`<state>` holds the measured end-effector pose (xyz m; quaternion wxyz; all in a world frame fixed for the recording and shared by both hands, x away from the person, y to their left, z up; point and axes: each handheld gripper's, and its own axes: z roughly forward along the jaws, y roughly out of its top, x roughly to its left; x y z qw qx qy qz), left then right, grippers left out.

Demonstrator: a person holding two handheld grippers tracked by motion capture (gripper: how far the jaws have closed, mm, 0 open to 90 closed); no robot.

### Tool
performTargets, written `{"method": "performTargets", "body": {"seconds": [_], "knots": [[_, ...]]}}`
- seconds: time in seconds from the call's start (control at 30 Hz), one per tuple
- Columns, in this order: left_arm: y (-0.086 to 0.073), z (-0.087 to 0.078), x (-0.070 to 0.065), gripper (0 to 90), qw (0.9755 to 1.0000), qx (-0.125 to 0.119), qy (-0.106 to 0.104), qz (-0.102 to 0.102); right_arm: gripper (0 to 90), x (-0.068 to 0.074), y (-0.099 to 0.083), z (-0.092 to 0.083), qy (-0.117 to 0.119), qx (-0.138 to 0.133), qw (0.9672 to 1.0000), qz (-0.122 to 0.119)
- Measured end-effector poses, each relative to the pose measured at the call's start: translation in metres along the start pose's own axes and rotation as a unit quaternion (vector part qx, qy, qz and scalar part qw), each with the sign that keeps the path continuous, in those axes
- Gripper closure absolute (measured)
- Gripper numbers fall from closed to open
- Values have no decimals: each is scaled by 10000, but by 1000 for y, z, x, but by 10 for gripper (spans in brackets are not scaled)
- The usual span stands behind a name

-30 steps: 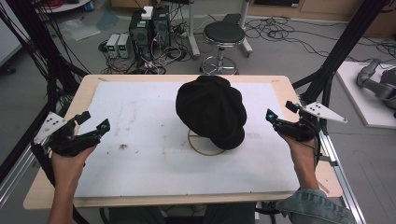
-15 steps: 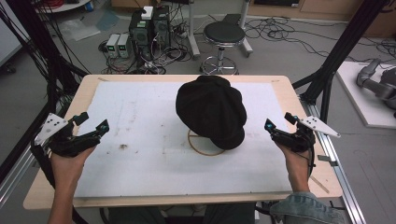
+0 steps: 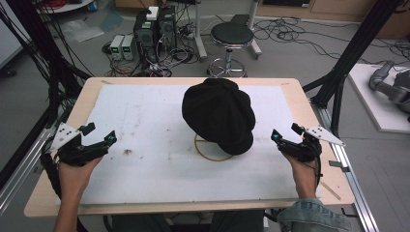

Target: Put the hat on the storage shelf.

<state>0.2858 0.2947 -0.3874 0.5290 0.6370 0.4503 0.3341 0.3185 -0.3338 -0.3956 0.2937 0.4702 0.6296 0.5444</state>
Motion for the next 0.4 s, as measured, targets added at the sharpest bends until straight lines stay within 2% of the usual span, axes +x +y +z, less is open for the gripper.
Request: {"method": "performTargets", "body": {"seconds": [0.17, 0.4], "knots": [[-5, 0, 3, 187, 10000, 77, 55, -15, 130, 0, -2, 1, 27, 39, 10000, 18], [-6, -1, 5, 187, 9999, 65, 81, -44, 129, 0, -4, 3, 27, 91, 10000, 18]]}}
